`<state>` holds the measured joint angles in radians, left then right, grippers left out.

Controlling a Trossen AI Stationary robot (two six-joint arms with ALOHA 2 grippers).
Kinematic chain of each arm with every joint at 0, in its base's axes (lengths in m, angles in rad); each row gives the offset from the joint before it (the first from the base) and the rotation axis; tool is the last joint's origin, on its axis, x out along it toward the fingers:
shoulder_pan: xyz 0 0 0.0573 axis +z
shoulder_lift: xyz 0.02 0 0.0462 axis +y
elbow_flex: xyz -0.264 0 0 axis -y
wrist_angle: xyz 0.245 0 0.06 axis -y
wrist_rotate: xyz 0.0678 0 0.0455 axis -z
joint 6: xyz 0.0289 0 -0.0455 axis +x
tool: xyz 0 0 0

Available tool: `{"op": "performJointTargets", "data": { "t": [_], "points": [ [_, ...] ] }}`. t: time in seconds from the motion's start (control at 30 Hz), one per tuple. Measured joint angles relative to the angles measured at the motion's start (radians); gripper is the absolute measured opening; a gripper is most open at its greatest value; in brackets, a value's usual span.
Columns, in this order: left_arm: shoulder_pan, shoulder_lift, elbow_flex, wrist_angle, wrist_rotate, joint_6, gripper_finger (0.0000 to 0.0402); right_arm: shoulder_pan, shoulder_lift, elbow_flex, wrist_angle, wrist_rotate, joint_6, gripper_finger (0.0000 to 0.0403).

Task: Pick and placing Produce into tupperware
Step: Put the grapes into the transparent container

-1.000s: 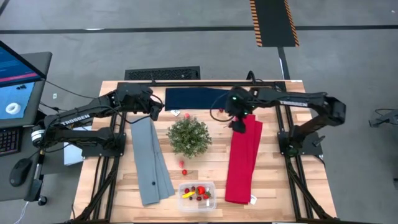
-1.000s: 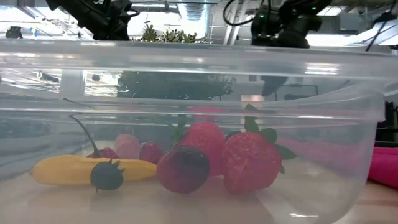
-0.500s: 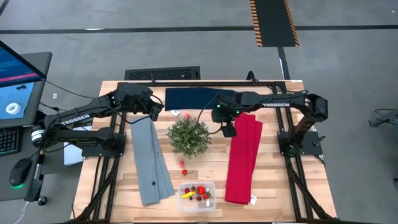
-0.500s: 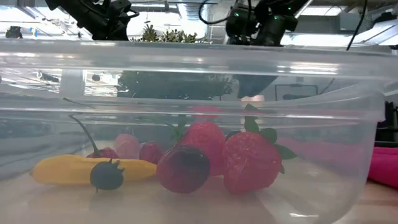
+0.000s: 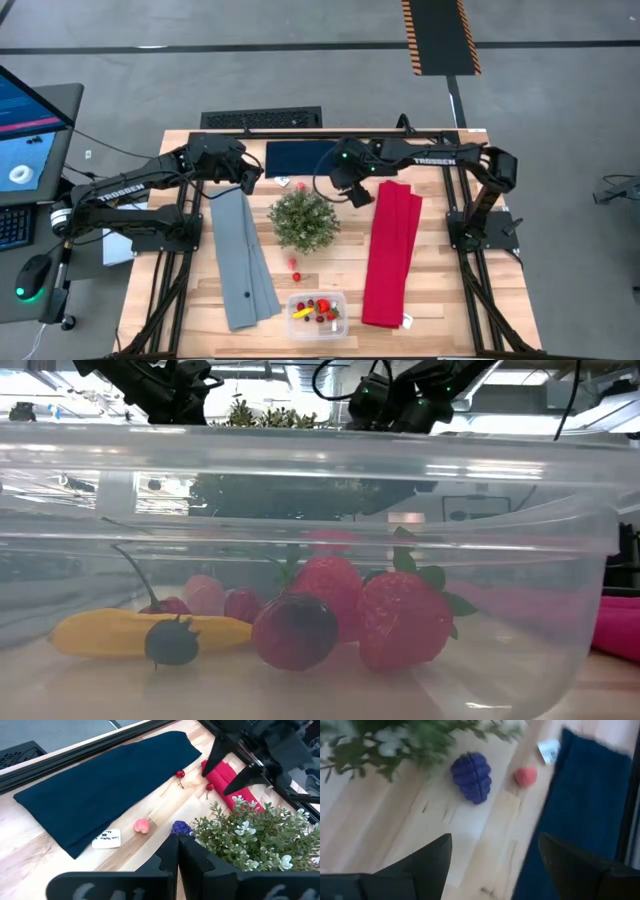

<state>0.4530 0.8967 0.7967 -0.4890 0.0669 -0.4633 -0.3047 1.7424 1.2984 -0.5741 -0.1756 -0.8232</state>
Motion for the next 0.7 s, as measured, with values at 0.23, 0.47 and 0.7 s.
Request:
{"op": "performJointTargets", "data": {
  "t": [0.23,0.47,0.7],
  "points": [
    [0.0,0.0,0.0,0.0,0.0,0.0,0.0,-0.017,0.036,0.0,0.031,-0.027,-0.122,0.0322],
    [0.0,0.0,0.0,0.0,0.0,0.0,0.0,-0.025,0.137,0.005,0.031,-0.041,-0.167,0.0322],
    [0.0,0.0,0.0,0.0,0.0,0.0,0.0,-0.025,0.198,0.049,0.05,-0.098,-0.17,0.0322]
  ]
}}
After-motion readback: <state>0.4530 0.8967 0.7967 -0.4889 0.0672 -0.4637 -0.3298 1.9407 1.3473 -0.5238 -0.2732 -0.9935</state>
